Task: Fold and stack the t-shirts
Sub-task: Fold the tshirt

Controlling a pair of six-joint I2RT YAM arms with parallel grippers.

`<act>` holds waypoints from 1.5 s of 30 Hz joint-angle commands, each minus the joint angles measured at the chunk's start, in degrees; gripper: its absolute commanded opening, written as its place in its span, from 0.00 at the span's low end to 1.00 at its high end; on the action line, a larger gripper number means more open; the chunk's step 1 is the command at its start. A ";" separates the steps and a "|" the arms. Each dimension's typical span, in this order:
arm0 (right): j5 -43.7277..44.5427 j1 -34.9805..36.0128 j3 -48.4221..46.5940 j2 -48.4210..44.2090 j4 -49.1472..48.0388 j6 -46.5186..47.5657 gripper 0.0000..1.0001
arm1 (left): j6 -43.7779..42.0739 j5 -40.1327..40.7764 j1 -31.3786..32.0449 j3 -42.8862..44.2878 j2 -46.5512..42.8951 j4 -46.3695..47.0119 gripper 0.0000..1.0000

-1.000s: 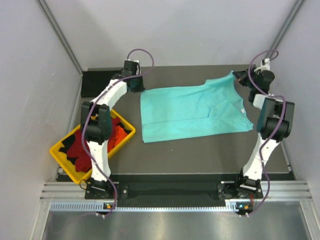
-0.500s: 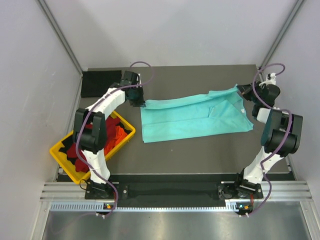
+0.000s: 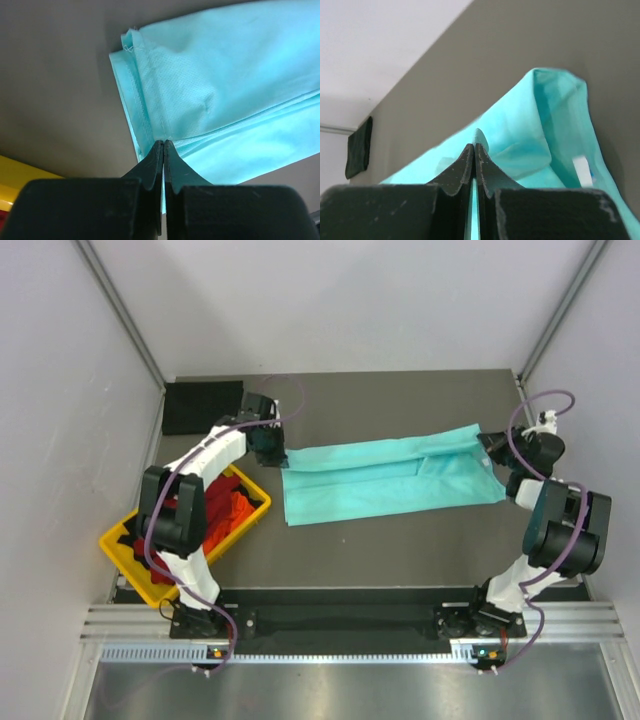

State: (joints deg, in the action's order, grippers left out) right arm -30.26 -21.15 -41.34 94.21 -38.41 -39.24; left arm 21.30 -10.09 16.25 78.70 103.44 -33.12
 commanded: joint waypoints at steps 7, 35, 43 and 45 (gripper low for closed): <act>1.34 -2.32 6.27 -0.61 -7.11 0.48 0.00 | 0.94 1.12 3.96 -5.04 0.53 1.40 0.00; 0.55 -3.64 6.89 -2.71 -0.81 1.27 0.21 | 1.20 15.97 7.83 -0.92 5.20 -5.81 0.20; 9.68 -3.29 -2.33 -9.83 29.60 6.98 0.29 | 1.55 11.43 9.85 4.00 0.45 -7.83 0.35; 13.55 -2.41 -5.83 -10.37 38.21 8.65 0.29 | 1.73 10.44 9.94 4.71 0.10 -7.05 0.36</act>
State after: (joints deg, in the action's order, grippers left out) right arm -23.00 -24.10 -41.21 86.89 -14.79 -35.00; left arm 22.63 3.29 25.96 80.40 107.55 -39.92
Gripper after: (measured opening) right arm 0.288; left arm 0.358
